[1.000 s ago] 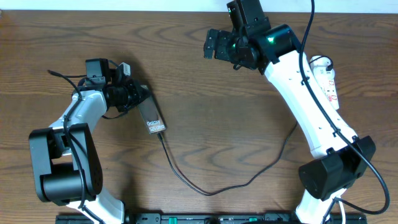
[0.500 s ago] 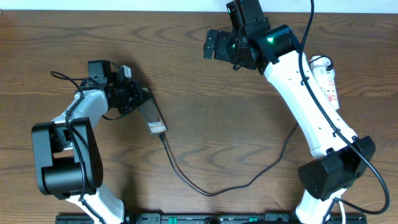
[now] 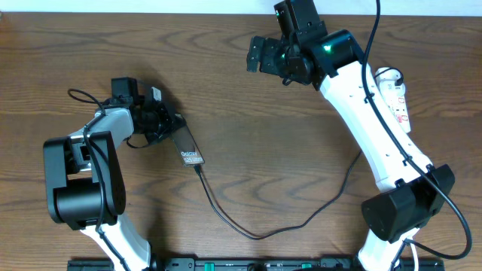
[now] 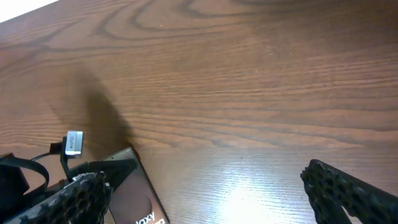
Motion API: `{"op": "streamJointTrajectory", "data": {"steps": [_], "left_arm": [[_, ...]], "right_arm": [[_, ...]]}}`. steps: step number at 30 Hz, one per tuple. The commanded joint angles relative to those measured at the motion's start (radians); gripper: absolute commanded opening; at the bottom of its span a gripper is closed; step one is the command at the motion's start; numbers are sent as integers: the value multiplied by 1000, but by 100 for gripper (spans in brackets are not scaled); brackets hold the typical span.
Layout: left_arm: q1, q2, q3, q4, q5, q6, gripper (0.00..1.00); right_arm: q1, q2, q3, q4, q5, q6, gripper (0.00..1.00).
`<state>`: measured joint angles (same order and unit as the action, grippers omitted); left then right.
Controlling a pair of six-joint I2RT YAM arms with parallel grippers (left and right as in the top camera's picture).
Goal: Plug charger to phone and switch on socket
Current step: 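Lower the held phone toward the table with the left gripper, then lay the phone flat on the table and open the left gripper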
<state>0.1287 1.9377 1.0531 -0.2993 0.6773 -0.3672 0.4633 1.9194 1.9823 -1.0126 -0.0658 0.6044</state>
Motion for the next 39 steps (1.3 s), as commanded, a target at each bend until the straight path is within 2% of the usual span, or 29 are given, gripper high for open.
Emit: {"op": "streamJointTrajectory", "data": {"steps": [1,18,22,30,35,39], "left_arm": [[-1,17,-2,-3,-16,3,7],[-1,18,-2,-15,-46,10,9],[-1,18,-2,-15,-46,10,24],[-1,18,-2,-37,-47,10,29],[-1,18,-2,-47,-47,10,42],[-1,18,-2,-62,-60,10,49]], "right_arm": [[10,-10,11,-2,15,-15,99],[10,-10,11,-3,15,-15,99],[10,-10,11,-2,16,-15,99],[10,-10,11,2,15,-14,99],[10,-10,11,2,15,-14,99],[10,-10,11,2,15,-14,99]]}}
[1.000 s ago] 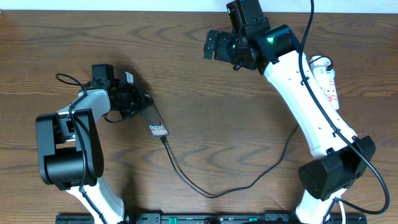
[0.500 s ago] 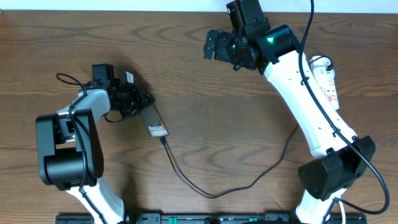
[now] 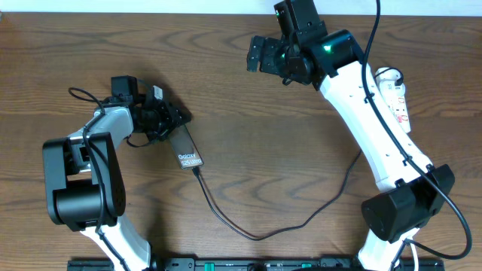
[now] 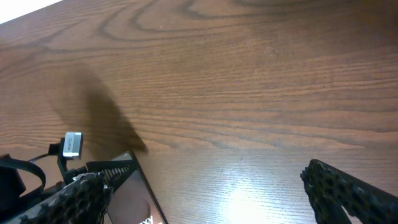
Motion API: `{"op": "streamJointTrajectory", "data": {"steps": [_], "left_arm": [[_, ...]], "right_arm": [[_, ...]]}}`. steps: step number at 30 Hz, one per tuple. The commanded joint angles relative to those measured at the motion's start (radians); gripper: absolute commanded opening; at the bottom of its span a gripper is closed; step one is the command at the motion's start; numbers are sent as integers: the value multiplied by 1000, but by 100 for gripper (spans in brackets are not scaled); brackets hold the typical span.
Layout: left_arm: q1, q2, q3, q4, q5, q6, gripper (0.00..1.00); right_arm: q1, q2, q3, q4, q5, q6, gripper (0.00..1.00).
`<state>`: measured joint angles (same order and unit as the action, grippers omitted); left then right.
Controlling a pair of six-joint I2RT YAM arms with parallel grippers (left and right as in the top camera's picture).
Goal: Plug charger to phone and switch on socket
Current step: 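Lay the phone flat on the table and open the left gripper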
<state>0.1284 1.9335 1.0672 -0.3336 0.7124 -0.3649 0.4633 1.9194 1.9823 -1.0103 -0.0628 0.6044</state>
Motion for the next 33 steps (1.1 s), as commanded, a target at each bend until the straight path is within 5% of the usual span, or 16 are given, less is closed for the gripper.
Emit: {"op": "streamJointTrajectory", "data": {"steps": [1,15,33], "left_arm": [[-1,22,-16,-33,-106,8,51],[-1,22,-16,-89,-191,8,64],[-1,22,-16,-153,-262,12,67]], "right_arm": [[10,-10,11,0,12,-14,99],[10,-10,11,0,12,-15,99],[10,-10,11,0,12,-15,99]]}}
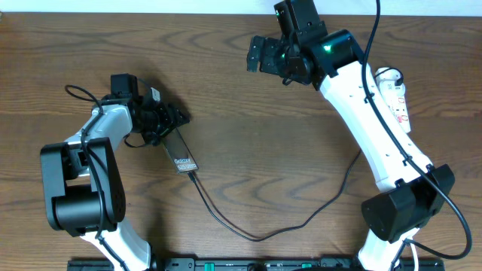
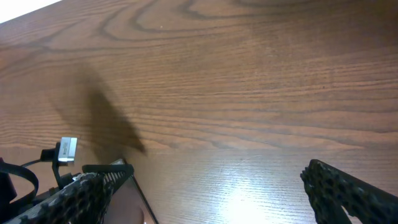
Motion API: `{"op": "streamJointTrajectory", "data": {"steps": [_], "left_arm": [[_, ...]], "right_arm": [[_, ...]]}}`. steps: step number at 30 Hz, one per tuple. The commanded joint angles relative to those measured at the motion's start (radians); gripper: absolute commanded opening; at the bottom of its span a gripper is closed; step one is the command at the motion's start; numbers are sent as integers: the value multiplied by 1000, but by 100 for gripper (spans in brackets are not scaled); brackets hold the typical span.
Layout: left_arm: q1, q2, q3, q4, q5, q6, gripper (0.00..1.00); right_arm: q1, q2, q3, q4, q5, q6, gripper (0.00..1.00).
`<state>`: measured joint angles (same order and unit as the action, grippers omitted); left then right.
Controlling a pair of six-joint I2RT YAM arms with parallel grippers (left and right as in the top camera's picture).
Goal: Plug charger to phone and switch on socket
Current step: 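Lay the phone flat on the table and open the left gripper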
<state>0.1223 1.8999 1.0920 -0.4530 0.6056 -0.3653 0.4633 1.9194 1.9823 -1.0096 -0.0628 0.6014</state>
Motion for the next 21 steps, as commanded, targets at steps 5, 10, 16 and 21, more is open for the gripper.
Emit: {"op": "streamJointTrajectory", "data": {"steps": [5,10,16,21], "left_arm": [[5,56,-41,-43,-155,13,68],[5,56,-41,-63,-158,13,69],[5,56,-41,-107,-261,12,69],[5,56,-41,-112,-264,12,69]], "right_arm": [[10,-10,11,-1,12,-12,99],[10,-10,11,-2,12,-12,99],[10,-10,11,-1,12,-12,99],[10,-10,11,-1,12,-11,99]]}}
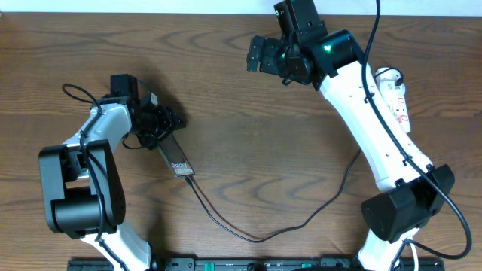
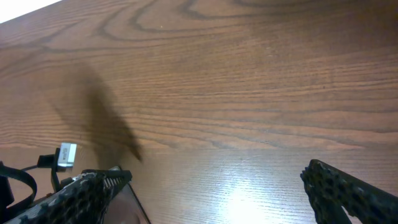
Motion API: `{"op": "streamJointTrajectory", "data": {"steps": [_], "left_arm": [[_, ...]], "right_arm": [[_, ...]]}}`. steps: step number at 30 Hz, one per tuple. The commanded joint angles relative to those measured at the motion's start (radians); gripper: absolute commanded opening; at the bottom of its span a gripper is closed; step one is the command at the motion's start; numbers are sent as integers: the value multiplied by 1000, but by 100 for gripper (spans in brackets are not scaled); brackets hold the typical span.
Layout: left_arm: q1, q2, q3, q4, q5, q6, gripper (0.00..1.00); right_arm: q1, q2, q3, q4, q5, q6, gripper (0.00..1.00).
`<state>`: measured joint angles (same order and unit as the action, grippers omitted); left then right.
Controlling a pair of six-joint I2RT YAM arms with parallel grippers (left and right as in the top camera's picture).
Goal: Plug charger to phone and switch on socket
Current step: 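Lay the phone flat on the table and open the left gripper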
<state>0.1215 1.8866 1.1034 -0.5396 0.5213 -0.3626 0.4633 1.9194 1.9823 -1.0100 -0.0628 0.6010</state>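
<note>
The dark phone lies slanted on the wooden table at the left, and my left gripper is shut on its upper end. The black charger cable meets the phone's lower end, loops along the front and runs right toward the white socket strip, which is partly hidden behind my right arm. My right gripper hangs open at the back centre, far from both. In the right wrist view the right gripper holds nothing, and only a sliver of the phone shows beside one of its fingers.
The left arm's own wiring loops near its wrist. The right arm's white links cross the table's right side over the socket strip. A black rail runs along the front edge.
My left gripper has shifted slightly left with the phone, whose lower end and the cable plug have moved left and toward the front. The right arm is unchanged.
The left gripper held the phone's upper end at every earlier moment, with the cable at its lower end. At each moment the phone sat a little further left and its lower end nearer the front. The right gripper stayed open at the back throughout.
</note>
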Motion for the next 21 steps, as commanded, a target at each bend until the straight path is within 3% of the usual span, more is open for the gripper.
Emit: {"op": "streamJointTrajectory", "data": {"steps": [1,21], "left_arm": [[6,69,-53,-26,-180,10,69],[6,69,-53,-39,-205,10,70]], "right_arm": [[10,-10,11,-1,12,-11,99],[10,-10,11,-4,12,-11,99]]}}
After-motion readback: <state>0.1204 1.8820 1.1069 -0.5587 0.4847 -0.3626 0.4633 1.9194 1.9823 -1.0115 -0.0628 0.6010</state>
